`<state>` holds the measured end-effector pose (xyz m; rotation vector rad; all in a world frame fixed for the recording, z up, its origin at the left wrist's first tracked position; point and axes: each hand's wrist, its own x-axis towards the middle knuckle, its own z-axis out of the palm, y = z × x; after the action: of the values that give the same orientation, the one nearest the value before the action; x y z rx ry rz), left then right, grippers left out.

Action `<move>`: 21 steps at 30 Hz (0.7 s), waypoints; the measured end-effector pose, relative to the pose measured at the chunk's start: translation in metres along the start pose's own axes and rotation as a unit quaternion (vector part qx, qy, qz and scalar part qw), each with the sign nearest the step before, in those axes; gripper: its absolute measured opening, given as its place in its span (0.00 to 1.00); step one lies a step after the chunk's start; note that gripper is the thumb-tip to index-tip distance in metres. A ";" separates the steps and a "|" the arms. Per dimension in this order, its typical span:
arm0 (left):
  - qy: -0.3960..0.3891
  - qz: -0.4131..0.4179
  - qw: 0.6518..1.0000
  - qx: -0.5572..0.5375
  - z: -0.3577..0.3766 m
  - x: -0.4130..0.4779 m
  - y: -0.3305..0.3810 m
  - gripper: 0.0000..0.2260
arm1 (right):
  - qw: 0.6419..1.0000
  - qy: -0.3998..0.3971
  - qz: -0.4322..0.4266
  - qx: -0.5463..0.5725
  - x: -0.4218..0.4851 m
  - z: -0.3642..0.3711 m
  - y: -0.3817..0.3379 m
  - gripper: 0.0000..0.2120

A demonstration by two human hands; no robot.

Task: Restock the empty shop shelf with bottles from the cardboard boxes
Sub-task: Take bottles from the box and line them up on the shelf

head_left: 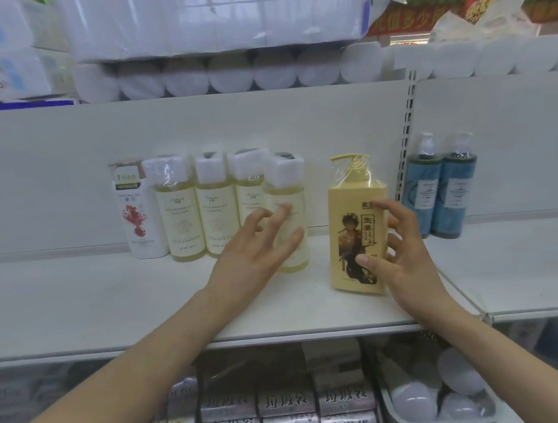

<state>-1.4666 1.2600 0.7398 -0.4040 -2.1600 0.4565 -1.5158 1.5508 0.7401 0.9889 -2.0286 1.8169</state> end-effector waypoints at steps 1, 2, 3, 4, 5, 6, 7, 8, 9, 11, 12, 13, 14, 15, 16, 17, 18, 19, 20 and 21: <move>-0.007 0.010 1.000 0.010 0.001 0.001 -0.002 0.29 | 1.000 0.000 -0.001 -0.002 0.000 0.000 0.000 0.42; -0.013 0.015 1.000 0.017 0.001 0.002 -0.004 0.29 | 1.000 0.000 -0.003 -0.003 0.000 0.000 0.000 0.42; -0.019 0.016 0.999 0.022 0.001 0.003 -0.006 0.30 | 1.000 -0.001 -0.003 -0.003 0.001 0.000 0.000 0.42; -0.024 0.015 0.999 0.023 0.001 0.004 -0.007 0.31 | 1.000 -0.002 -0.003 -0.004 0.001 0.000 0.000 0.42; -0.027 0.016 0.999 0.025 0.001 0.005 -0.007 0.31 | 1.000 -0.003 -0.002 -0.005 0.002 0.000 0.000 0.41; -0.029 0.019 0.999 0.030 0.001 0.006 -0.006 0.31 | 1.000 -0.004 0.000 -0.005 0.002 -0.001 0.000 0.41; -0.029 0.022 0.999 0.035 0.002 0.008 -0.005 0.31 | 1.000 -0.004 0.002 -0.005 0.002 -0.001 0.001 0.41; -0.029 0.024 0.999 0.039 0.002 0.009 -0.004 0.31 | 1.000 -0.004 0.003 -0.005 0.003 -0.001 0.001 0.41; -0.027 0.024 0.998 0.042 0.003 0.011 -0.003 0.31 | 1.000 -0.003 0.003 -0.005 0.003 -0.001 0.001 0.41; -0.019 0.024 0.999 0.045 0.005 0.015 -0.001 0.29 | 1.000 0.000 0.003 -0.001 0.003 0.000 0.002 0.41; -0.015 0.025 0.999 0.046 0.006 0.018 -0.001 0.28 | 1.000 0.001 0.003 0.002 0.003 -0.001 0.002 0.41; -0.013 0.027 0.998 0.047 0.008 0.020 0.000 0.27 | 1.000 0.002 0.003 0.005 0.004 -0.001 0.003 0.42; -0.014 0.029 0.998 0.048 0.010 0.023 -0.001 0.27 | 1.000 0.002 0.002 0.008 0.004 -0.001 0.003 0.42; -0.017 0.028 0.998 0.049 0.012 0.025 -0.001 0.26 | 1.000 0.002 0.001 0.009 0.004 -0.001 0.004 0.42; -0.022 0.026 0.998 0.050 0.015 0.027 -0.001 0.26 | 1.000 0.001 0.001 0.009 0.004 -0.001 0.005 0.42; -0.029 0.023 0.998 0.049 0.018 0.029 -0.002 0.27 | 1.000 0.000 0.000 0.010 0.004 -0.001 0.005 0.42; -0.036 0.018 0.998 0.045 0.021 0.030 -0.002 0.28 | 1.000 0.000 0.000 0.012 0.004 -0.001 0.005 0.42; -0.044 0.012 0.998 0.038 0.024 0.032 -0.002 0.28 | 1.000 0.001 0.000 0.015 0.004 -0.001 0.006 0.42; -0.050 0.006 0.998 0.031 0.026 0.033 -0.002 0.29 | 1.000 0.002 0.000 0.018 0.004 0.000 0.006 0.42; -0.054 0.000 0.998 0.027 0.028 0.034 -0.001 0.28 | 1.000 0.003 0.000 0.019 0.004 0.000 0.006 0.42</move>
<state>-1.5088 1.2685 0.7480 -0.3557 -2.2474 0.5459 -1.5224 1.5494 0.7381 0.9926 -1.9976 1.8642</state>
